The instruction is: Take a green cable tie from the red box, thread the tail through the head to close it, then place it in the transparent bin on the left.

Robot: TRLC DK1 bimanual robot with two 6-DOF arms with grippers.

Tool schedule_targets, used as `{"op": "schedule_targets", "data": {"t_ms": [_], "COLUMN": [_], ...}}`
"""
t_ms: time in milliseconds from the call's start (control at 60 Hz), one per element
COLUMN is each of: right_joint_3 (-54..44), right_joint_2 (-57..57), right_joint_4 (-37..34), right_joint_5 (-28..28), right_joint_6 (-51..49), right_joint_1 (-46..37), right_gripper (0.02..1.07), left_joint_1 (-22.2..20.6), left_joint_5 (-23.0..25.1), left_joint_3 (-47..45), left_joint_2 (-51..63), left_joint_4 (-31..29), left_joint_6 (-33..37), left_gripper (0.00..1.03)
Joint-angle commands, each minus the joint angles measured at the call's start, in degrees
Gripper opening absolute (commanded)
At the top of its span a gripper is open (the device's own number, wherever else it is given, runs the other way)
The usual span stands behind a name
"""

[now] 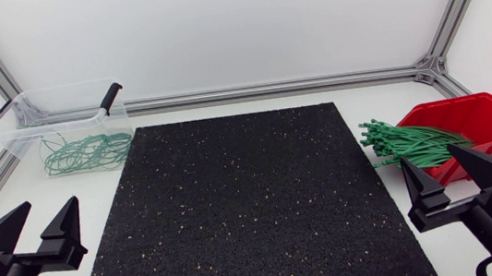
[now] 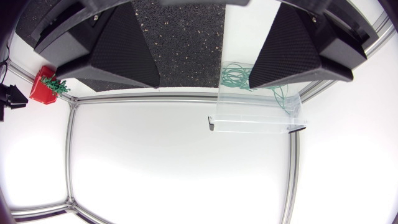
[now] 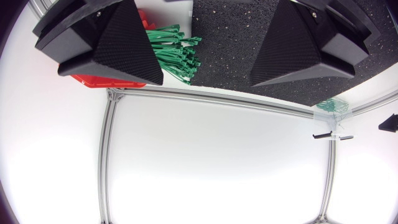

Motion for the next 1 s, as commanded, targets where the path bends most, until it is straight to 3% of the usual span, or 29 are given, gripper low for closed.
{"op": "schedule_targets", "data": {"t_ms": [0,433,617,983], "right_joint_3": [-1.28,1.36,8.30,29.31], "right_joint_2": [-0.67,-0.67,1.62,19.19], "right_joint_4": [-0.02,-1.07,-5.29,-13.55], "right_joint_5": [-0.36,0.95,2.36,2.80], "right_joint_6": [1.18,1.18,1.18,1.18], "right_joint_1": [0.51,0.95,0.77,-0.37], "right_gripper": [1.03,1.03,1.03,1.03], "left_joint_1": [-0.38,-0.55,-0.46,-0.55], "left_joint_5": [0.29,0.29,0.29,0.29], "left_joint_3": [-2.37,-2.28,-2.37,-2.37], "left_joint_2": [-0.39,-0.39,-0.39,-0.39], "left_joint_4": [-0.87,-0.87,-0.87,-0.87], "left_joint_6": [-1.08,-1.08,-1.08,-1.08], "left_gripper": [1.00,1.00,1.00,1.00]}}
